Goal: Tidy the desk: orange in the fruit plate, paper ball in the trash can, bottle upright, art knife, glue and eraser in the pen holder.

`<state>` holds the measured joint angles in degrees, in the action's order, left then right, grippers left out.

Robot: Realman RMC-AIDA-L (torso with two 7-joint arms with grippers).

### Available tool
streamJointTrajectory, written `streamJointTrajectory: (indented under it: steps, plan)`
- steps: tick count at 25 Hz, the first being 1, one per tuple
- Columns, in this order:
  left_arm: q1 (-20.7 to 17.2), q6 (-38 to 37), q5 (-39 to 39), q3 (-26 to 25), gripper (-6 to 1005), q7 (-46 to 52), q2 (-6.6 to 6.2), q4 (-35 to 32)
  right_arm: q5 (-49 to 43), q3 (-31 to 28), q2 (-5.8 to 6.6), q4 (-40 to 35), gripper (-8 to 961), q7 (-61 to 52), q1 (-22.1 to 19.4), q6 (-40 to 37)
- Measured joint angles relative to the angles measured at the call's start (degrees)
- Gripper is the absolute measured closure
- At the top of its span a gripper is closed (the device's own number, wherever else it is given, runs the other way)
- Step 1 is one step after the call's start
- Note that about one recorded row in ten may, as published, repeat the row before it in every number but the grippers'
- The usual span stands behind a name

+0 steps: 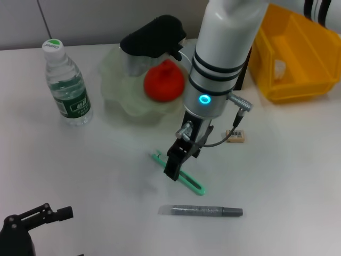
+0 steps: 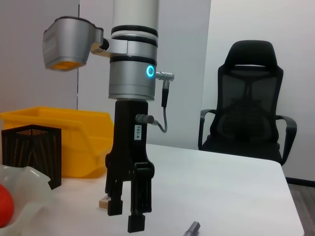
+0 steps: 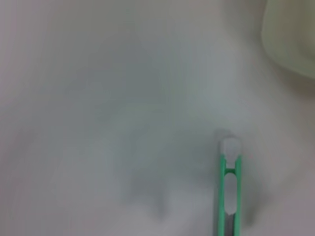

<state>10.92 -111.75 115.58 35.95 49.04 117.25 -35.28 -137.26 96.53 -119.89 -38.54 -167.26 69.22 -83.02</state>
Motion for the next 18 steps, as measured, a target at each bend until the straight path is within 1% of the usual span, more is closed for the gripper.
streamJointTrajectory:
  steps: [7, 18]
  plan:
    - [0.7, 0.8, 0.0, 0.0, 188, -0.3, 0.57, 0.2, 0.2, 1.5, 0.0, 0.1, 207, -0.4, -0.8, 2.6]
    - [0.8, 1.6, 0.0, 0.0, 188, -0.3, 0.69, 0.3, 0.2, 3.7, 0.0, 0.1, 218, -0.4, -1.2, 5.5]
